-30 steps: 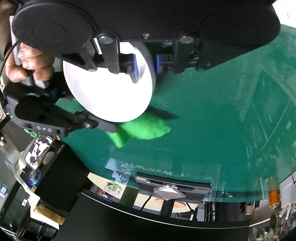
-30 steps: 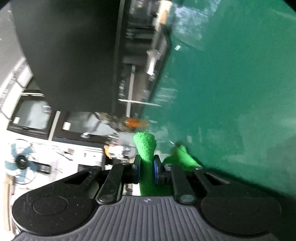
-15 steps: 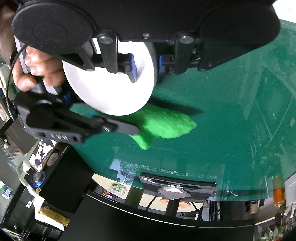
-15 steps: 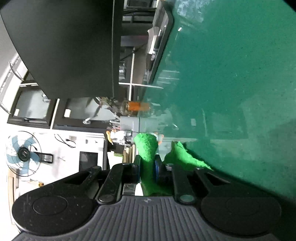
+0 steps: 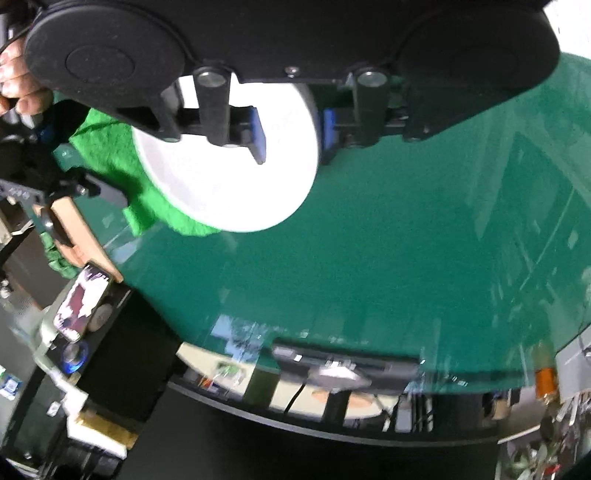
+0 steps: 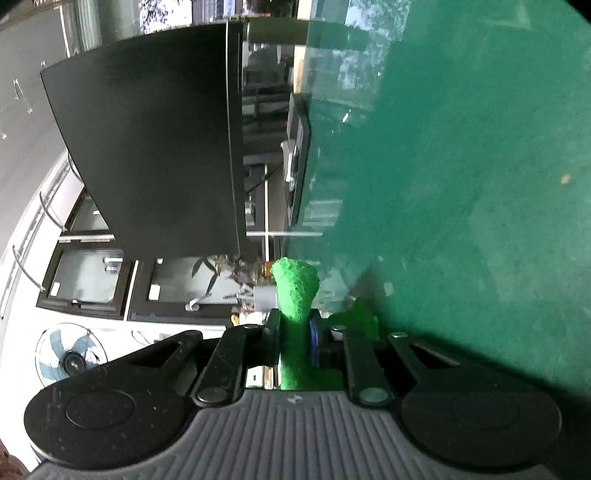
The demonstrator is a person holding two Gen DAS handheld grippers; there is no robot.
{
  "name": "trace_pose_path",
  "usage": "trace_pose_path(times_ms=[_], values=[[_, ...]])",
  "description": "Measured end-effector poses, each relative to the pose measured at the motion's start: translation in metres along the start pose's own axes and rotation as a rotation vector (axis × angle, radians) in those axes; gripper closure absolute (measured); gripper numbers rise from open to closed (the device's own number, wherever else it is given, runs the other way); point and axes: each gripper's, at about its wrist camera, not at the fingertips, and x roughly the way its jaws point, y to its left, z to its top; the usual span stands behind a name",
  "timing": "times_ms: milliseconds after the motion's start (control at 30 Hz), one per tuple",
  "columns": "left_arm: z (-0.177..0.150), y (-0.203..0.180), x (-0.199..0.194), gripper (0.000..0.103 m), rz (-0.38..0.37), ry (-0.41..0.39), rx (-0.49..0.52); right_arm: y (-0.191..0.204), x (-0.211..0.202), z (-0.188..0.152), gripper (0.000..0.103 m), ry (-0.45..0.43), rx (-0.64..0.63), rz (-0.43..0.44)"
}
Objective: Clean bowl
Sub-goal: 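Sweep the green cloth across the bowl's inner surface with the right tool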
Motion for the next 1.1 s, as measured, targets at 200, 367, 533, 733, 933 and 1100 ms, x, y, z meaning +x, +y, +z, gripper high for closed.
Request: trace_pose_path(times_ms=[200,367,533,733,933,1100], values=[[-0.002,0.002,0.001,0.085,-0.016,-0.002,-0.019,0.004,0.067,0.02,0.086,0.1,0.006,-0.009],[-0.002,0.003,0.0,0.081,-0.013,-0.012,-0.035,0.012,0.086,0.016,0.086,0.134,-0.018,-0.025],[-0.001,0.001,0.002,0.079,-0.01,-0.018,-0.011,0.007,0.035,0.0,0.085,0.079,-0.001,-0.035],[-0.001,-0.002,0.001,0.079,-0.002,-0.011,0.009,0.007,0.057,0.003,0.085,0.066,0.013,-0.036],[-0.006,0.0,-0.004,0.076,-0.001,-0.013,-0.032,0.012,0.098,0.006,0.085,0.154,-0.044,-0.068],[-0.004,-0.002,-0.004,0.07,-0.003,-0.019,-0.021,0.003,0.042,-0.009,0.085,0.089,-0.002,-0.047]])
